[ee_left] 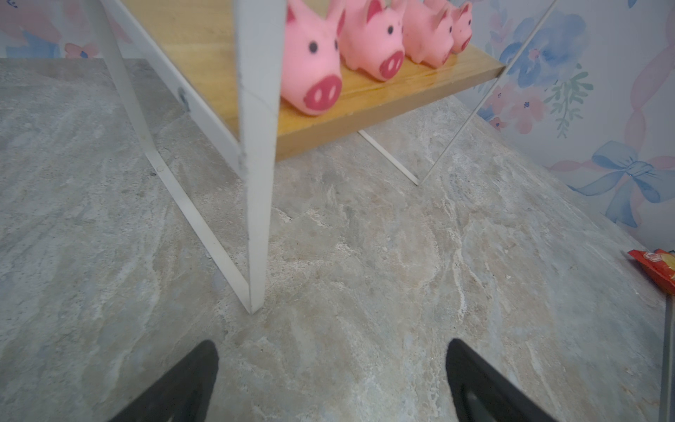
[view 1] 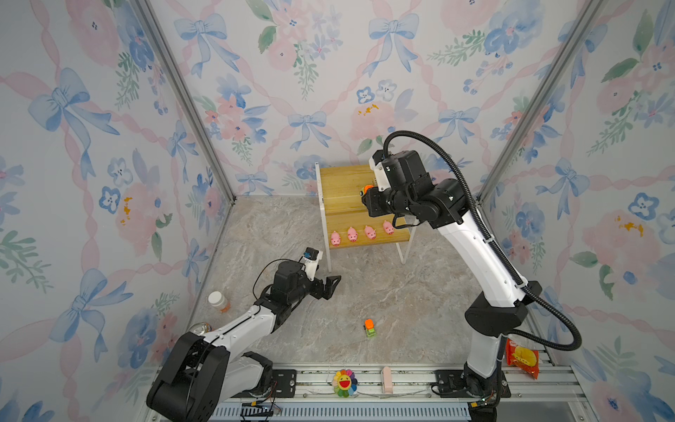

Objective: Place and organize the plastic toys onto the shelf
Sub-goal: 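Carry the held car with the right gripper over the upper shelf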

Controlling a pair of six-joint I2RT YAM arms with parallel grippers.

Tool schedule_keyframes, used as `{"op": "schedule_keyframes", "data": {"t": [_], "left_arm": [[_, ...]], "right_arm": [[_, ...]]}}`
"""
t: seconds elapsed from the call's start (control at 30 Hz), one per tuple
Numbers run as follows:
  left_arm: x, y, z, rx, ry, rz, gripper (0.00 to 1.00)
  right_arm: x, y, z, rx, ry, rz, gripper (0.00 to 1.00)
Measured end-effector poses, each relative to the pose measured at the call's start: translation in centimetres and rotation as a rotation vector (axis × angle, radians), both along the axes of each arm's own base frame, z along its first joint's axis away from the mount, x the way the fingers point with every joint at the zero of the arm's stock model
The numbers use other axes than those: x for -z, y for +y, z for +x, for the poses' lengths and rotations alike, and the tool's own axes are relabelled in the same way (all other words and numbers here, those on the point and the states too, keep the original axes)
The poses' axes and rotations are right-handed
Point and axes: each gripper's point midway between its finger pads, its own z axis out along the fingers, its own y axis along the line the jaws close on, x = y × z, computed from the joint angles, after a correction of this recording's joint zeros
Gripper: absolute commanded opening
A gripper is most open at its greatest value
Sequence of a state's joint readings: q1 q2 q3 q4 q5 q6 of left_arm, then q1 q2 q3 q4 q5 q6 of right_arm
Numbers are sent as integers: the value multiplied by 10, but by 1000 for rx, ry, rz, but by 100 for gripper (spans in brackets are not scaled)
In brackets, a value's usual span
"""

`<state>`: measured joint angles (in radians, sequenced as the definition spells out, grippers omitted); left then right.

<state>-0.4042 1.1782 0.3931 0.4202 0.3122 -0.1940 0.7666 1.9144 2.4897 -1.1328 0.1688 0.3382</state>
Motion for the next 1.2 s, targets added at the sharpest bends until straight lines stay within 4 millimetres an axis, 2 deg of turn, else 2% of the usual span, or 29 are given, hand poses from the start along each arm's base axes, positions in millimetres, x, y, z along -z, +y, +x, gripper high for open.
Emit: {"op": "schedule_keyframes", "data": {"t": [0.27, 0.6, 0.83, 1.2], "left_arm": [[1, -1, 0, 2, 4, 1, 98], [1, -1, 0, 2, 4, 0, 98], [1, -1, 0, 2, 4, 0, 98], [1, -1, 0, 2, 4, 0, 98]], "right_arm": [[7, 13, 12, -3, -4, 10, 17], [3, 18, 19, 4, -28, 25, 18], [16, 25, 29, 12, -21, 9, 18], [20, 22, 34, 39, -31, -13, 22]]}}
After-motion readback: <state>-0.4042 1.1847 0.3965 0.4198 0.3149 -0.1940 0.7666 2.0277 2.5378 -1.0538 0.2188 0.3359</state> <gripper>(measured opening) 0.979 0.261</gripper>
